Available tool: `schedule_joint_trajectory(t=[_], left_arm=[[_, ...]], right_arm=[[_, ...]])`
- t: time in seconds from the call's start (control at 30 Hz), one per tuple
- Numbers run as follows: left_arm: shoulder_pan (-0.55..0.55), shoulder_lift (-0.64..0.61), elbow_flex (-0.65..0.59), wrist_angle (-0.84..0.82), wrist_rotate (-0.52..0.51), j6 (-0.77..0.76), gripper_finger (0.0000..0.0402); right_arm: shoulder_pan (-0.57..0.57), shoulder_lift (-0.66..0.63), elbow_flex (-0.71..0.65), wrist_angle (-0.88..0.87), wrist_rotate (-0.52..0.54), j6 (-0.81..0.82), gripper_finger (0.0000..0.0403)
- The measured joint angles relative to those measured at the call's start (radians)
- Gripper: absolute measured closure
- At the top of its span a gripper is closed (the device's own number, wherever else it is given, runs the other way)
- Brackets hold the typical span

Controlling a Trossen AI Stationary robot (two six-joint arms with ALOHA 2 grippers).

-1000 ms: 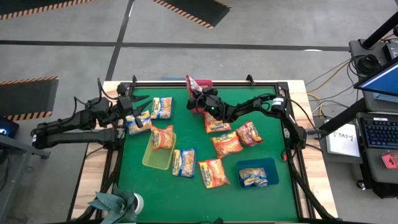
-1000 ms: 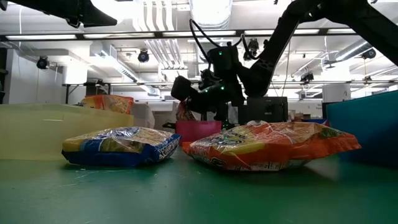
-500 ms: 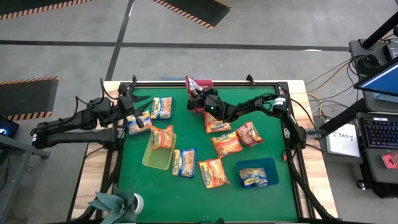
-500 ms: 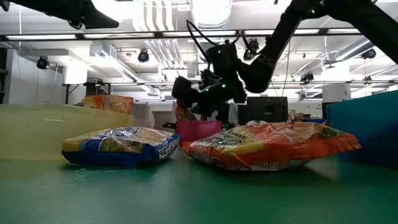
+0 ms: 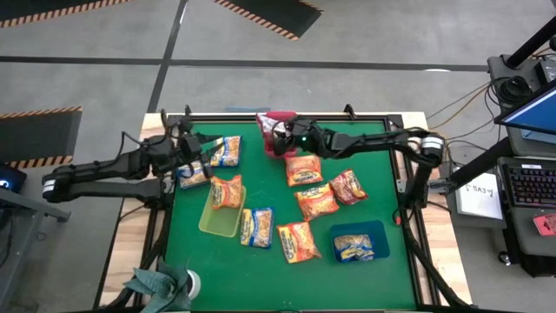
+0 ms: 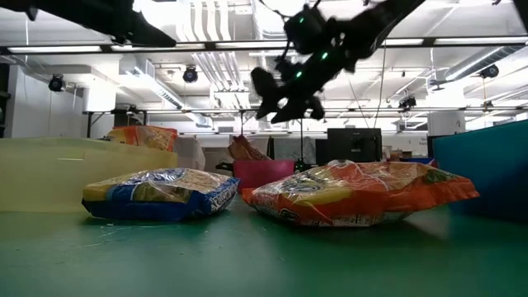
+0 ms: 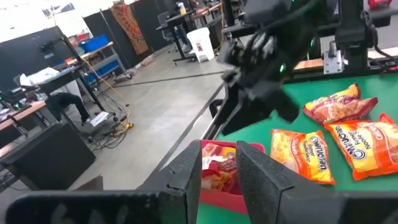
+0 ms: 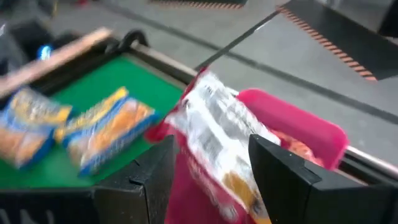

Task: Sort Maruchan noodles
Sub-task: Put the noodle pack into the red bin

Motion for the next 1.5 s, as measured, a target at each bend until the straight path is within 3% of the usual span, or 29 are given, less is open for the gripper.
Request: schedule_joint_trajectory(t=[0.2,0.5,0.77,1.03,1.2,1.5], left_arm=[[0.0,0.113,0.0,0.096,0.0,-0.105,0.032],[0.004,0.312,0.0,0.251,-0.004,-0.351,0.032],[0.063,0.446,0.0,0.367,0.021,-0.589,0.0285],[0.157,0.579,0.02,0.395,0.025,-0.815,0.0181],[0.184,0.714,0.08,0.432,0.023,-0.851,0.0127],[0.226,0.912,0.156,0.465,0.015,-0.94,0.0114]], right_arm=[[0.006,-0.194,-0.074,-0.152,-0.088,-0.112,0.0211],[0.004,-0.443,-0.326,-0.026,-0.093,-0.241,0.0211],[0.002,-0.588,-0.405,-0.046,-0.093,-0.35,0.0211],[0.002,-0.639,-0.408,-0.112,-0.093,-0.381,0.0211],[0.002,-0.628,-0.409,-0.116,-0.093,-0.422,0.0211],[0.002,-0.628,-0.409,-0.167,-0.092,-0.449,0.0211]])
